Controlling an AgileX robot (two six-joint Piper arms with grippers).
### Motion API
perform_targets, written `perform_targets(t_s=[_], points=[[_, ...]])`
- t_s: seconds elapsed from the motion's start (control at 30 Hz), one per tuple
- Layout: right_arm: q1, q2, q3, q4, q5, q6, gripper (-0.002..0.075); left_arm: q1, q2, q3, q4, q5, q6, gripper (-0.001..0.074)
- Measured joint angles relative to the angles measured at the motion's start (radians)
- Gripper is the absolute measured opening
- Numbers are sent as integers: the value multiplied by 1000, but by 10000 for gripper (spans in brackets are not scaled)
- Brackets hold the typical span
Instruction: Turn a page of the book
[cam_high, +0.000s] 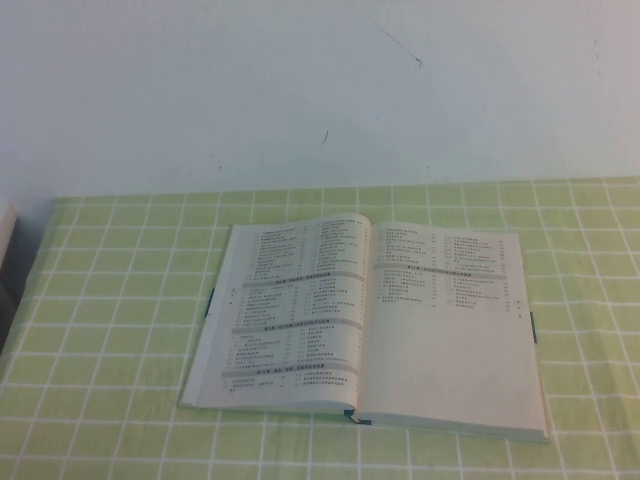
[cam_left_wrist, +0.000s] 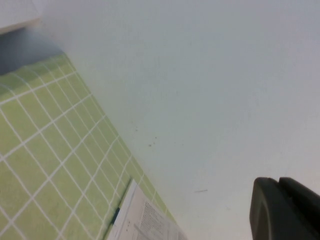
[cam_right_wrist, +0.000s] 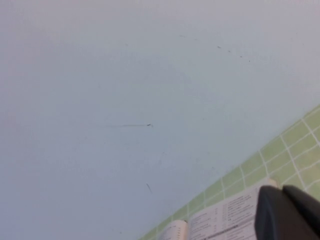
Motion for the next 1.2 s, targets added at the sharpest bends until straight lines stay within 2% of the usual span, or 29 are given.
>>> perform_targets(t_s=[0.27, 0.4, 0.53, 0.7, 0.87, 1.03, 1.2], points=[[0, 0, 0, 8, 59, -215, -3, 0, 0, 0, 4, 123, 64, -4], [0, 0, 0, 8, 121, -401, -3, 0, 0, 0, 16, 166, 161, -4], [0, 12, 0, 8, 181, -471, -3, 0, 0, 0, 36, 208, 234, -4], [0, 118, 0, 6, 244, -539, -3, 0, 88, -110, 239, 289, 242, -4], [0, 273, -95, -18, 311, -596, -3, -11, 321, -274, 413, 383, 273, -4], [0, 448, -246, -197, 381, -605, -3, -69, 502, -412, 464, 427, 320, -4], [0, 604, -396, -442, 449, -557, -3, -70, 666, -499, 500, 460, 377, -4]])
